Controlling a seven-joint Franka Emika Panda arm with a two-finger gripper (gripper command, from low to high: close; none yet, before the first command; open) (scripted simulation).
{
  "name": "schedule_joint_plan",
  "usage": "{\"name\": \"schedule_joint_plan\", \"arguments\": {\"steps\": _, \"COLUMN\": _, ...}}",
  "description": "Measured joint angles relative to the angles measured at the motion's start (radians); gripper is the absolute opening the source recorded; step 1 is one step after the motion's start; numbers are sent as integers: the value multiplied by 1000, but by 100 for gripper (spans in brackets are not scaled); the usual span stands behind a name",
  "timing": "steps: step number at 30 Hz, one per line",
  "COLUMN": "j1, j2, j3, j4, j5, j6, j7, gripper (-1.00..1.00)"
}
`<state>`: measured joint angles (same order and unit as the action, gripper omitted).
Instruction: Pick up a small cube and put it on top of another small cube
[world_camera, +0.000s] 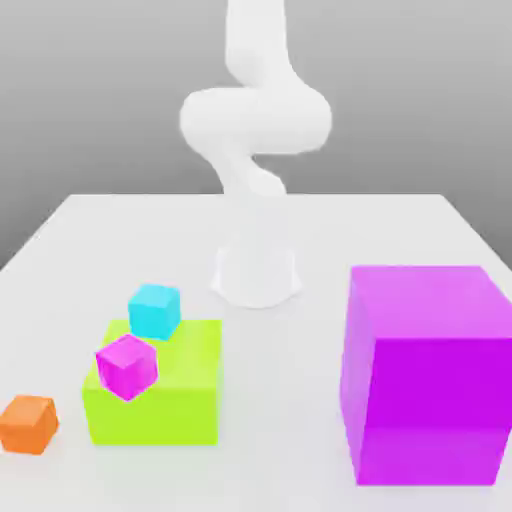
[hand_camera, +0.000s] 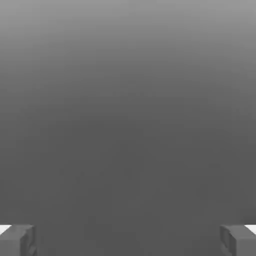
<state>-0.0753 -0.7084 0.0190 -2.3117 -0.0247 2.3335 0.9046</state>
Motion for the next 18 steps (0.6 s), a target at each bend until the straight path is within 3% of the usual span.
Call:
{"name": "schedule_joint_plan", "arguments": {"steps": 9, "j1": -245, "j2": 335, "j3": 34, "j4": -42, "j5": -92, "j6": 120, "j7": 382, "gripper": 0}}
{"name": "schedule_joint_plan", "arguments": {"steps": 18, "j1": -409, "j2": 660, "j3": -30, "j4": -85, "j5": -127, "j6": 242, "j7": 717, "gripper": 0}}
